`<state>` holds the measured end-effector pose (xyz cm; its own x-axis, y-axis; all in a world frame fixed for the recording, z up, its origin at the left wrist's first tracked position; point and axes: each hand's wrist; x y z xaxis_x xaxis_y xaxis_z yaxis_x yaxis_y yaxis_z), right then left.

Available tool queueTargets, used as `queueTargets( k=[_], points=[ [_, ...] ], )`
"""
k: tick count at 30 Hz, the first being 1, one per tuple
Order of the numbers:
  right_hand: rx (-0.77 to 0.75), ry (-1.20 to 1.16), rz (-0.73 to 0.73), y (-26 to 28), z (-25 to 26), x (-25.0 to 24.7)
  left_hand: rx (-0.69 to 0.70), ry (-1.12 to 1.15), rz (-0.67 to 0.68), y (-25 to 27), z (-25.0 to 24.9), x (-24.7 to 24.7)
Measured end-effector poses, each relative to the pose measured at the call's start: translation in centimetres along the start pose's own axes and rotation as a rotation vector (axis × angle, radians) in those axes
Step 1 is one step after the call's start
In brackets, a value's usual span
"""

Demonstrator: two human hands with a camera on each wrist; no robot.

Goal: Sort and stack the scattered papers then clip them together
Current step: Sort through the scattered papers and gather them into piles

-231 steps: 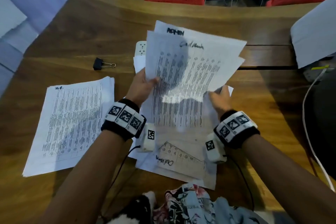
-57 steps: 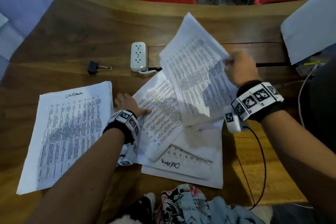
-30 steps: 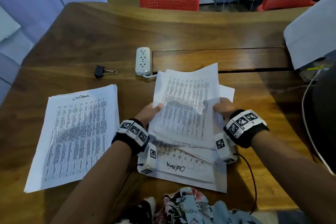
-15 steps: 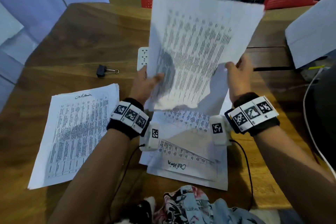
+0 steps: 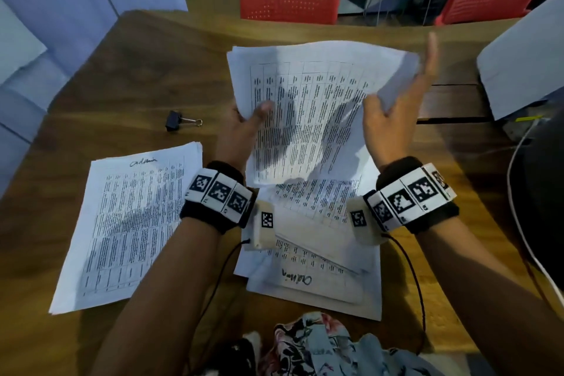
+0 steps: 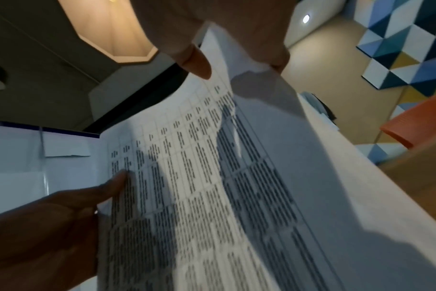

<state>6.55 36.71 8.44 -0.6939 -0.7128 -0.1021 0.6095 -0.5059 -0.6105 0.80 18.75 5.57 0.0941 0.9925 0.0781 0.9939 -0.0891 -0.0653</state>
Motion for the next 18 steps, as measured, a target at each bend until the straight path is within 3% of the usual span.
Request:
queueTargets(
  k=[3, 6, 13, 18],
  points=[
    [-0.122, 0.153, 0.017, -1.1, 0.3, -0.3, -0.025, 0.012, 0.007, 0.0, 0.3, -0.5],
    [0.016, 0.242, 0.081, -1.4, -0.2, -0.5, -0.049, -0.021, 0.052, 0.5, 1.0, -0.4],
    [0.188, -0.182, 0.046, -1.3, -0.2, -0.9, -0.044, 0.06, 0.004, 0.4, -0.4, 0.0],
    [0.32, -0.14, 0.023, -0.2, -2.0, -1.3, 0.004, 0.126, 0.013, 0.6, -0.9, 0.0]
  ],
)
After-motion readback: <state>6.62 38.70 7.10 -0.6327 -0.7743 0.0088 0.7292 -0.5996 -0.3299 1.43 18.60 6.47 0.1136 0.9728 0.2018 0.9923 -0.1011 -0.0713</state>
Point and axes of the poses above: each hand's wrist, its own y-axis away from the middle knuckle, its own x-axis out of the palm, z = x × y, and after that the axes turned 1 degree about -z, right-handed
